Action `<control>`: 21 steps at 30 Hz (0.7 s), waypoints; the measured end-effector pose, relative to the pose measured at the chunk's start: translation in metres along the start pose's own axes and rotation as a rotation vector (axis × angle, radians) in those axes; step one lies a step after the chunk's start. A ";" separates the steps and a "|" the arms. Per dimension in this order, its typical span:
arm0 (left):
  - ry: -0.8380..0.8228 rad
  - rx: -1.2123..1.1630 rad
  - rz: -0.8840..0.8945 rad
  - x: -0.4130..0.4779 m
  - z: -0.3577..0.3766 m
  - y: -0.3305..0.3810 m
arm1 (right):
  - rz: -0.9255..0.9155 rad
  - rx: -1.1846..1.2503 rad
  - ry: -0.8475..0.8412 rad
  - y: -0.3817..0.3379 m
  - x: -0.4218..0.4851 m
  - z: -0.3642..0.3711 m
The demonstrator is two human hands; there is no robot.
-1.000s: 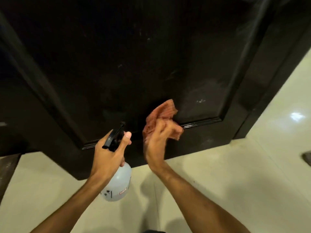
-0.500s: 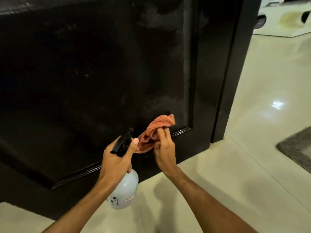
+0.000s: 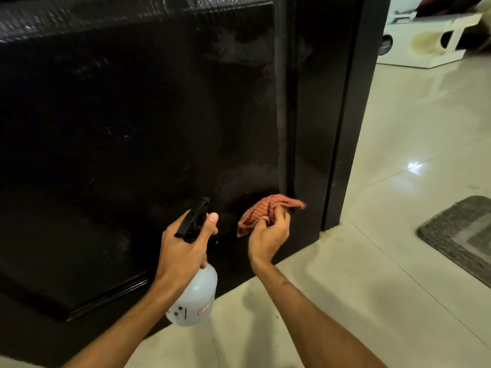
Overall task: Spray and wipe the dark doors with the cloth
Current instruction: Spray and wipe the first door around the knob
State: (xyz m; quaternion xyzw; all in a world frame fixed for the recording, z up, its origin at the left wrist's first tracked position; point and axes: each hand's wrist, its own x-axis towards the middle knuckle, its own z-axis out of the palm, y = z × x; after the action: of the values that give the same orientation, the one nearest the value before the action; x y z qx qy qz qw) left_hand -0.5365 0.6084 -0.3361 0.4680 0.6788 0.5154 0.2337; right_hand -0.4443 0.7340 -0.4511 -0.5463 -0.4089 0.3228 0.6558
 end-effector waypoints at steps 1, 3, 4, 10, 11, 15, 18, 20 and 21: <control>0.007 -0.006 0.007 0.002 -0.005 0.001 | -0.131 -0.020 -0.065 -0.012 -0.009 0.005; -0.001 -0.038 0.035 0.007 -0.008 0.005 | -0.554 -0.082 -0.401 -0.027 -0.025 0.010; -0.007 -0.048 0.047 0.010 -0.008 0.007 | -0.709 -0.109 -0.507 -0.029 -0.019 0.010; -0.043 -0.046 0.096 0.019 -0.005 0.015 | -0.086 -0.026 0.000 -0.046 0.029 0.005; -0.040 -0.046 0.092 0.018 -0.006 0.014 | -0.210 -0.054 -0.065 -0.055 0.022 0.010; -0.050 -0.088 0.097 0.021 0.000 0.015 | -0.602 -0.096 -0.324 -0.058 0.025 0.009; -0.064 -0.112 0.098 0.024 0.001 0.022 | -0.187 -0.088 0.014 -0.043 0.052 -0.001; -0.061 -0.110 0.104 0.029 -0.004 0.029 | -0.105 -0.094 0.036 -0.057 0.056 0.005; -0.061 -0.112 0.110 0.031 -0.007 0.034 | -0.227 -0.124 -0.017 -0.073 0.054 0.011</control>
State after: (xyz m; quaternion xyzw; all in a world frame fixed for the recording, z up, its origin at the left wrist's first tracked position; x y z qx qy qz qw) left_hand -0.5426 0.6333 -0.2969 0.5064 0.6147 0.5501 0.2512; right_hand -0.4310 0.7715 -0.3689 -0.5334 -0.4928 0.2251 0.6496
